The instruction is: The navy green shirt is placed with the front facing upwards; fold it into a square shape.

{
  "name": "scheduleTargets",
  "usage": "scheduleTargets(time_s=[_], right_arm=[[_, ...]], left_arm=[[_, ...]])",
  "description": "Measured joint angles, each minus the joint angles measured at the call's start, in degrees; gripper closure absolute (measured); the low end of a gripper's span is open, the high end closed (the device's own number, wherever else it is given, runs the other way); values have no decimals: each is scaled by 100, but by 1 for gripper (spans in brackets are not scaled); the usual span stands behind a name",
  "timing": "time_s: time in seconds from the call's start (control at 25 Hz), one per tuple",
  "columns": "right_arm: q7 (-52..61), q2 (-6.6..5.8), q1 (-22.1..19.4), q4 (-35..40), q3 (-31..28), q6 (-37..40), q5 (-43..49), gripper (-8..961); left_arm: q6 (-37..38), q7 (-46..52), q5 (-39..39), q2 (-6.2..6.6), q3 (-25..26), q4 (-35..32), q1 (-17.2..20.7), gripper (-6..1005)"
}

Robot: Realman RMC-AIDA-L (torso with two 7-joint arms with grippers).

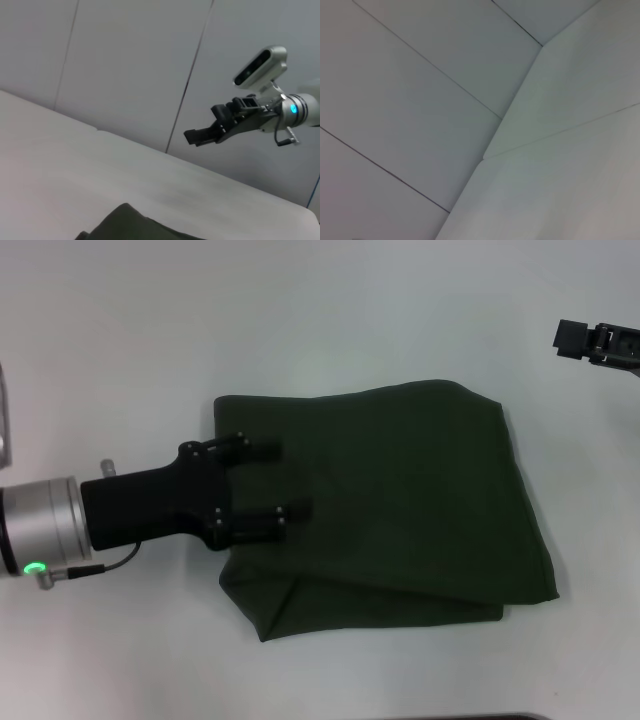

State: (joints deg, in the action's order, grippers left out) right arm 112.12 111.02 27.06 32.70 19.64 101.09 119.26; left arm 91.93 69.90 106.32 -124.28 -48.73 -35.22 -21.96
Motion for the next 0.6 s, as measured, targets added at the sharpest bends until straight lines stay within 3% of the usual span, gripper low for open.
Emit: scheduleTargets(time_s=[0.48,0.56,0.6], right_arm=[[-85,9,35,0,30,-50,0,208],[-103,22,36,0,32,-62,0,209],[-118,28,37,0,32,-63,0,209]], left_arm=[[34,-766,-122,-17,-10,539,-54,285],[41,-770,-129,-17,-12,564,-55,494],[41,-770,-129,-17,-12,564,-55,534]])
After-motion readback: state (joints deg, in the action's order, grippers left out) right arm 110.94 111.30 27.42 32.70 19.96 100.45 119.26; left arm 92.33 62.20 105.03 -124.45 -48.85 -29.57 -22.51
